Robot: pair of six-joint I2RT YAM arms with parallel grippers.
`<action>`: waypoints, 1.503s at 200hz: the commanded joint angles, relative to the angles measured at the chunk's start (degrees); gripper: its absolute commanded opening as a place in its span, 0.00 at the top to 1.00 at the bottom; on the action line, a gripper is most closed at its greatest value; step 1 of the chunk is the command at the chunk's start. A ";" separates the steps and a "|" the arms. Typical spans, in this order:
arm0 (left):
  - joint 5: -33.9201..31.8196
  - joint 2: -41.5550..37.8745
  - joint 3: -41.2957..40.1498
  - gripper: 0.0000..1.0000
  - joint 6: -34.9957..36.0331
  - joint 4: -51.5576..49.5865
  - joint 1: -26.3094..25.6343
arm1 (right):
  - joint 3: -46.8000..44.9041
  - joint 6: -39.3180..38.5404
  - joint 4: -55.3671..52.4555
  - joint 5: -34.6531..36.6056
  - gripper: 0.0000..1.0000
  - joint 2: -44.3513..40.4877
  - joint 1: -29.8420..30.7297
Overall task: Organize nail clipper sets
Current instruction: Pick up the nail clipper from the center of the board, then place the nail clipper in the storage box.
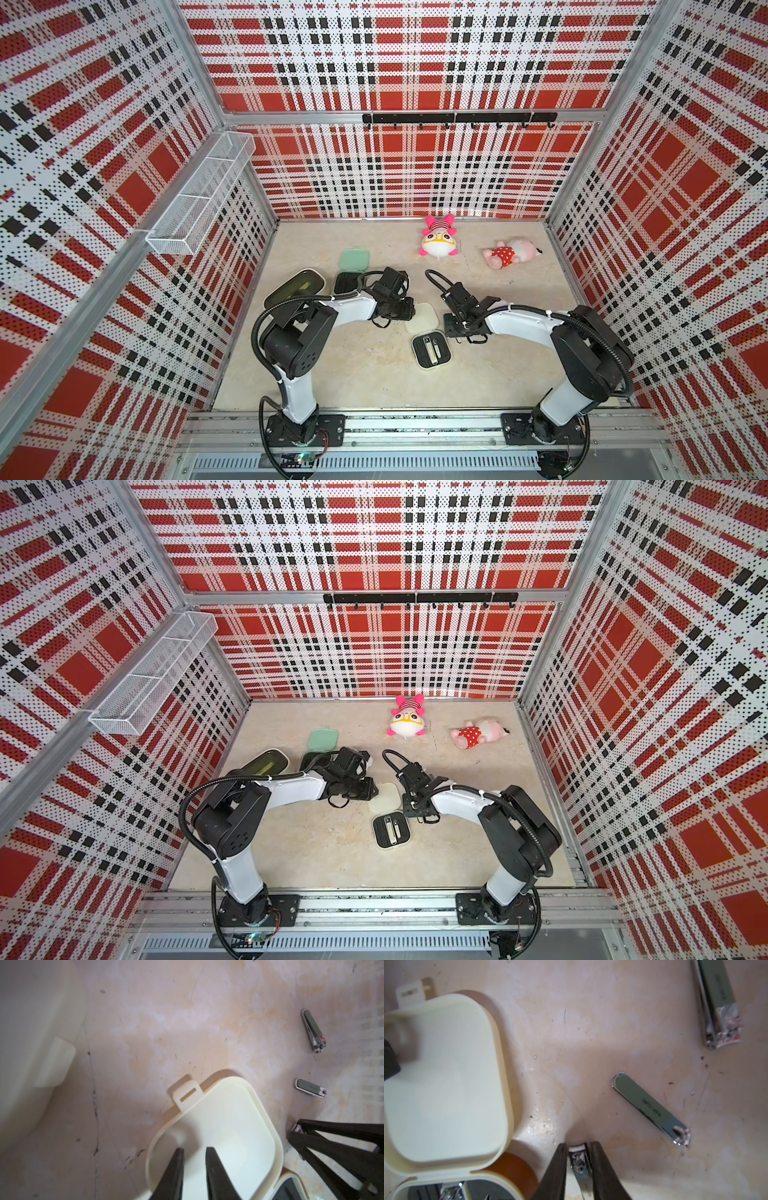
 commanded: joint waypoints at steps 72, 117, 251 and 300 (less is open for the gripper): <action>-0.08 -0.64 -1.11 0.75 0.25 -0.39 0.52 | 0.12 0.03 0.43 0.64 0.87 -5.48 1.00; -0.24 -0.62 -1.36 0.75 0.33 -0.39 0.70 | -0.64 0.58 3.91 3.54 0.87 -8.69 7.12; -0.43 -0.36 -1.94 0.75 0.01 -0.30 0.96 | -8.89 1.24 14.55 8.52 0.87 -10.91 14.12; -0.44 -0.35 -2.20 0.76 0.03 -0.30 0.91 | -11.26 1.24 15.92 8.44 0.87 -11.96 14.13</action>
